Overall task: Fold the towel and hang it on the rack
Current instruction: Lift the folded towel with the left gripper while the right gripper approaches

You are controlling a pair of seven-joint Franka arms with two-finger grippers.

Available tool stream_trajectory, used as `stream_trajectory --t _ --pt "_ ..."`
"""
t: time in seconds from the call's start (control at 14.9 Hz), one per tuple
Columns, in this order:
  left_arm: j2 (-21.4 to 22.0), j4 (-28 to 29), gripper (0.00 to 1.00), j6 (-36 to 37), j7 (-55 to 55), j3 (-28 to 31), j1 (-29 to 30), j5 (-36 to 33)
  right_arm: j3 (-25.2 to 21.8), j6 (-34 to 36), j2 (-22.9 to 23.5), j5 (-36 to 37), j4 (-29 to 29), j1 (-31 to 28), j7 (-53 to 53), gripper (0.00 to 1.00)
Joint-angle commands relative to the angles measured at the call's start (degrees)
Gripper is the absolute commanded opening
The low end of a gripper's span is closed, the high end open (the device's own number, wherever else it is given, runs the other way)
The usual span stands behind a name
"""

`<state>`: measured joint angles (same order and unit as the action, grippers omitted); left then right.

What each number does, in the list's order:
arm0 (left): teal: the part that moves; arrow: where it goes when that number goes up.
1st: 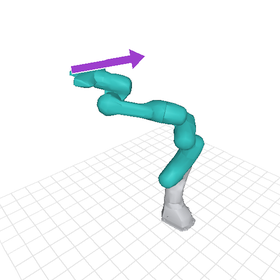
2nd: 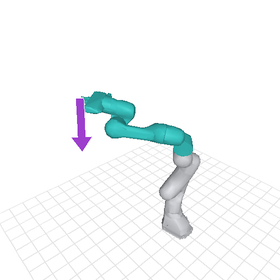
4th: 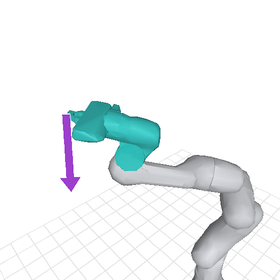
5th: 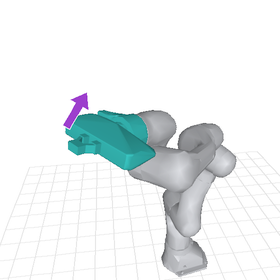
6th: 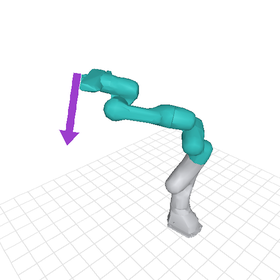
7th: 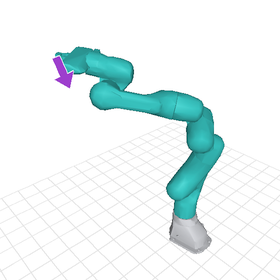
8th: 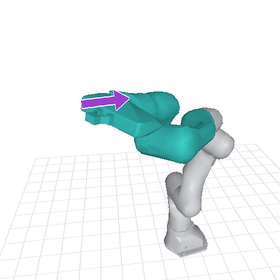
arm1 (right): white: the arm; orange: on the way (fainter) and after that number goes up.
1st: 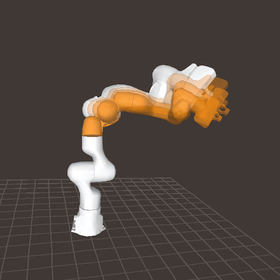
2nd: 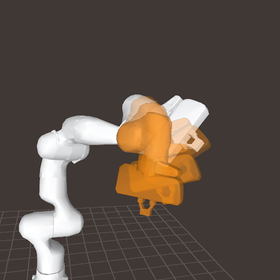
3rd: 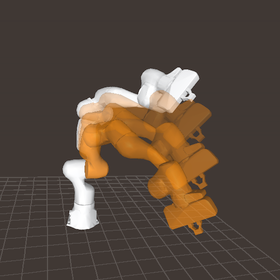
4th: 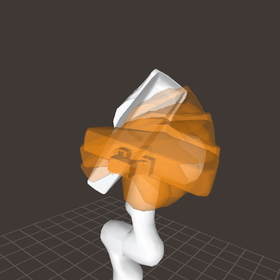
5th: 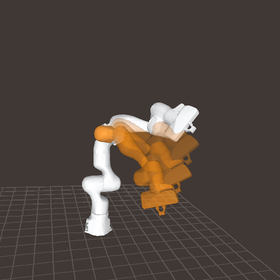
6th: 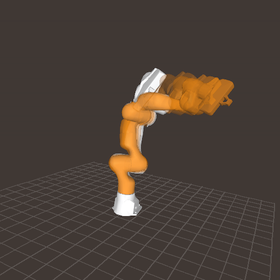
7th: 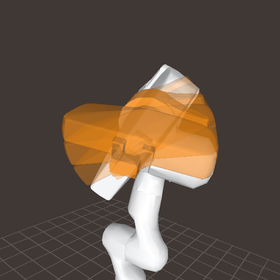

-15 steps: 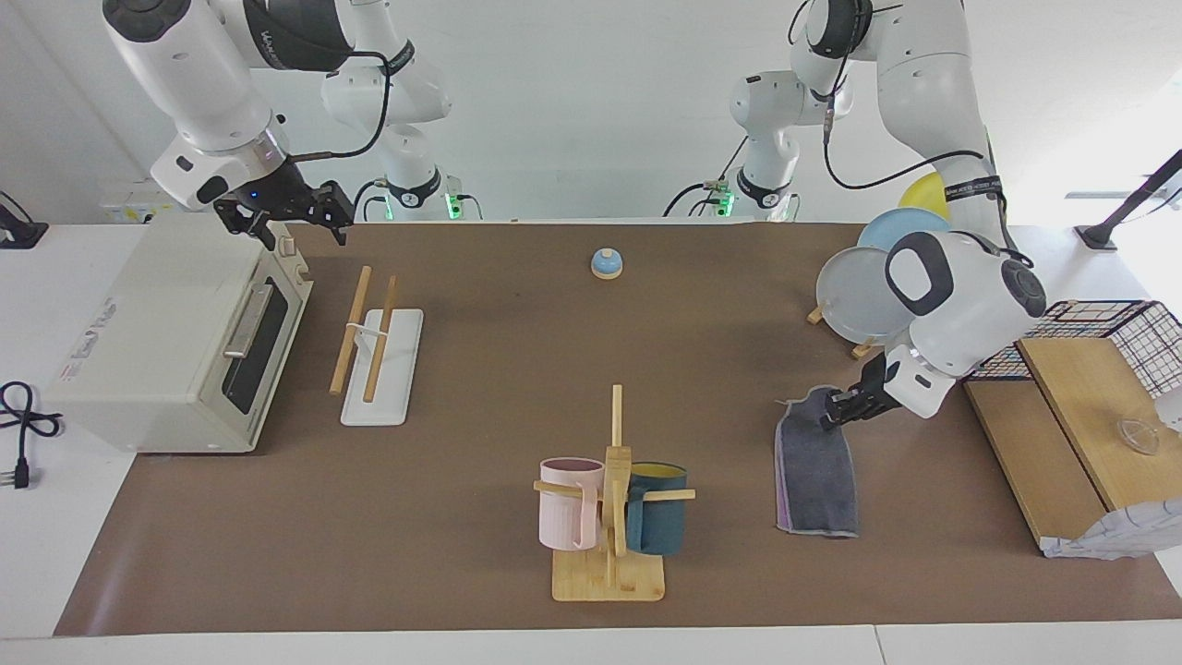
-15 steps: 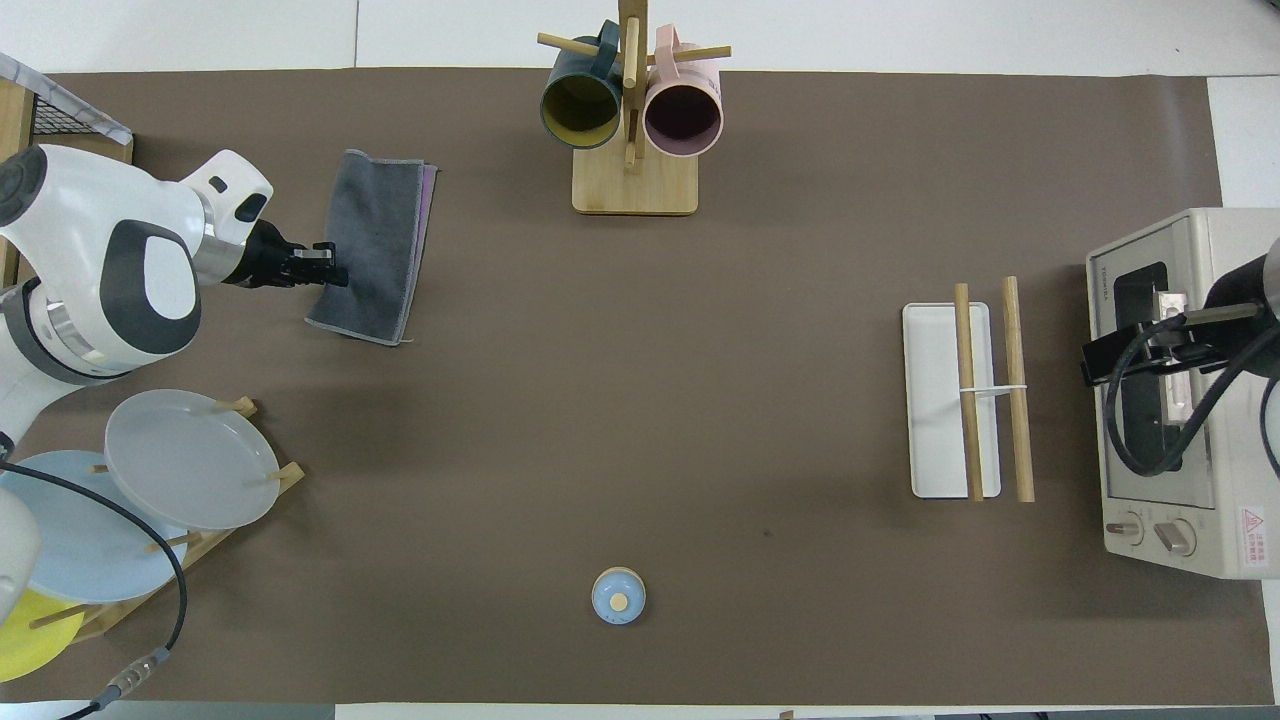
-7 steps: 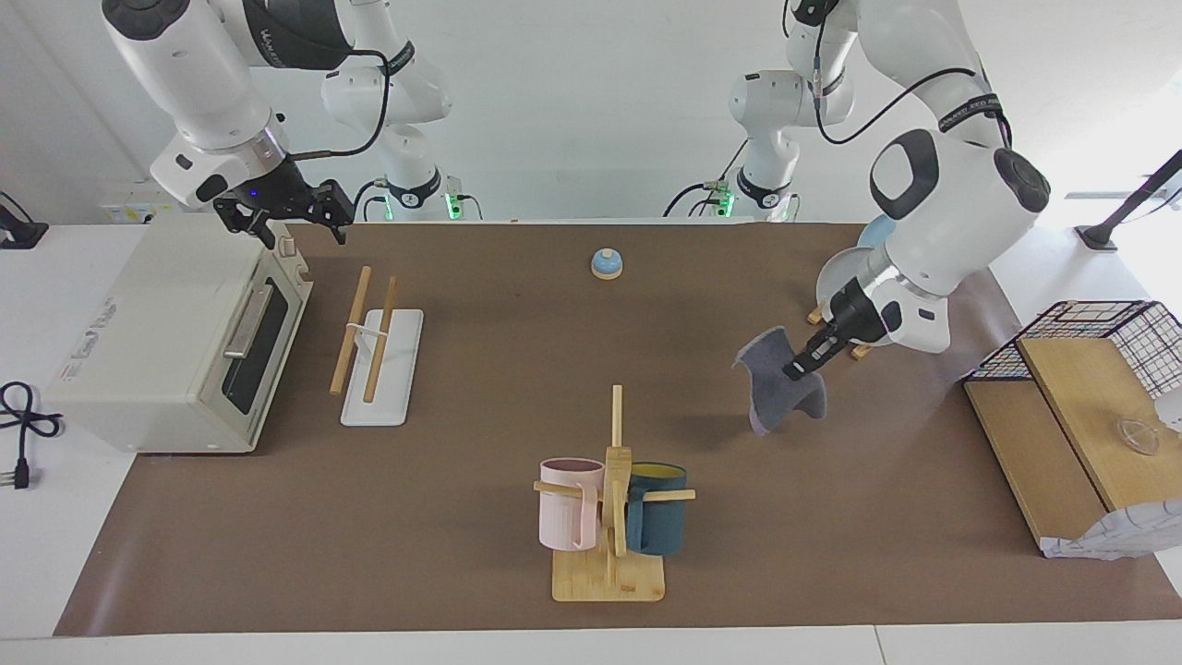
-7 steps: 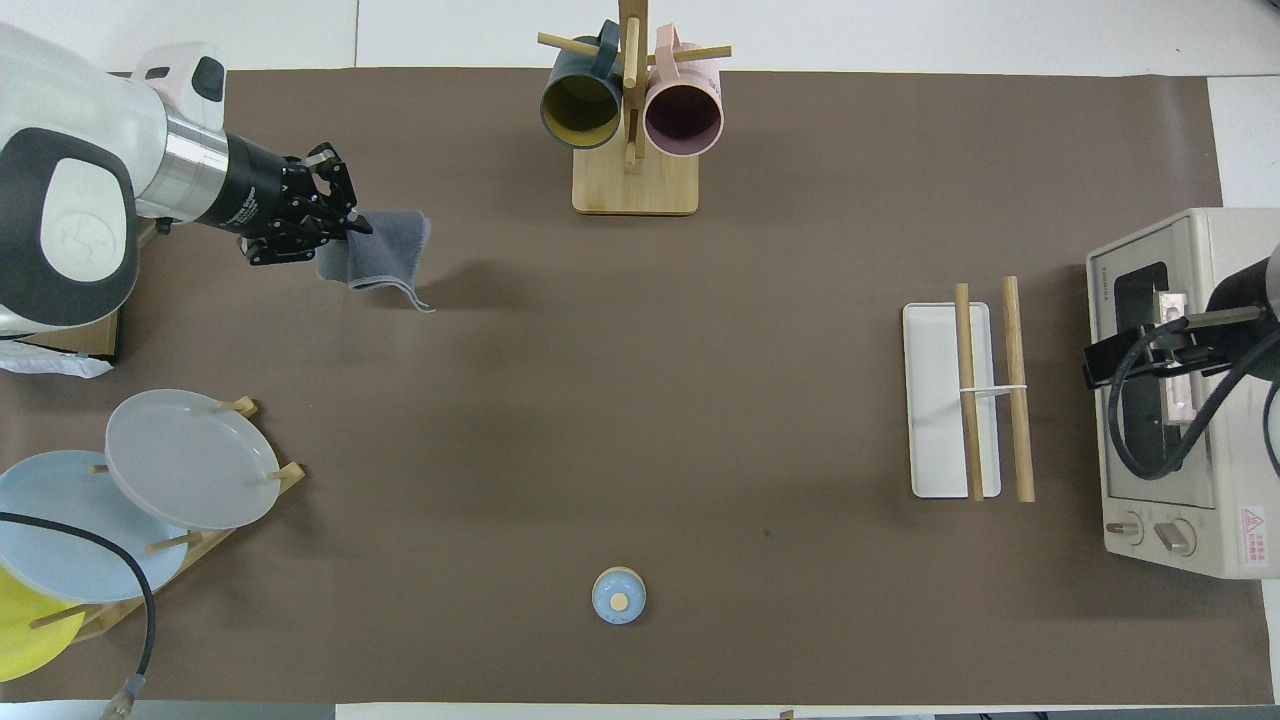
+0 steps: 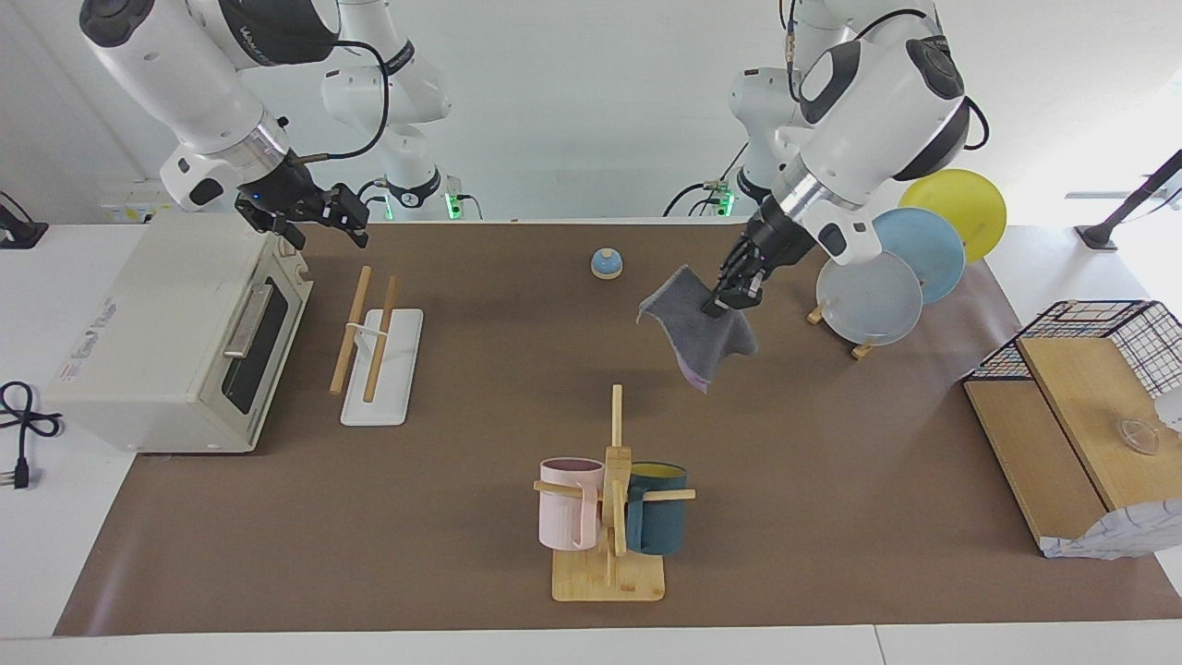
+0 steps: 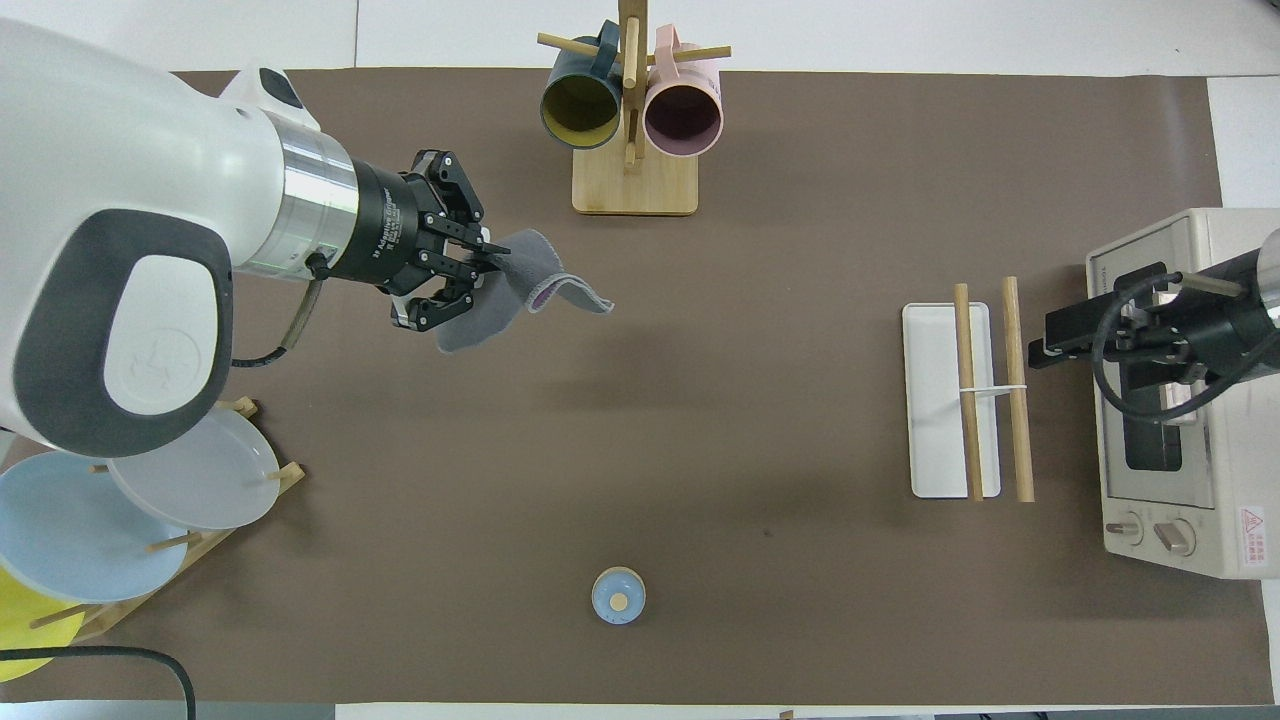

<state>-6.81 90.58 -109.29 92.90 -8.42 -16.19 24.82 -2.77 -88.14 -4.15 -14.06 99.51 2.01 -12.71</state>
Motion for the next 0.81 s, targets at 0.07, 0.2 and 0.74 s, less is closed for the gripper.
stream_trajectory --t 0.07,0.2,0.74 --pt "3.7 6.1 0.00 -6.4 11.6 0.4 -4.2 4.1 0.5 -5.4 -2.9 -13.6 5.1 3.0 -21.0 1.00" --pt "5.0 9.3 0.00 -12.0 17.6 0.3 -5.9 4.2 0.5 -12.3 -3.0 -20.0 5.9 8.2 -35.6 1.00" --pt "8.3 14.7 0.00 -20.7 28.5 0.3 -8.5 5.7 0.6 -37.5 -3.1 -27.7 12.7 22.0 -62.9 1.00"
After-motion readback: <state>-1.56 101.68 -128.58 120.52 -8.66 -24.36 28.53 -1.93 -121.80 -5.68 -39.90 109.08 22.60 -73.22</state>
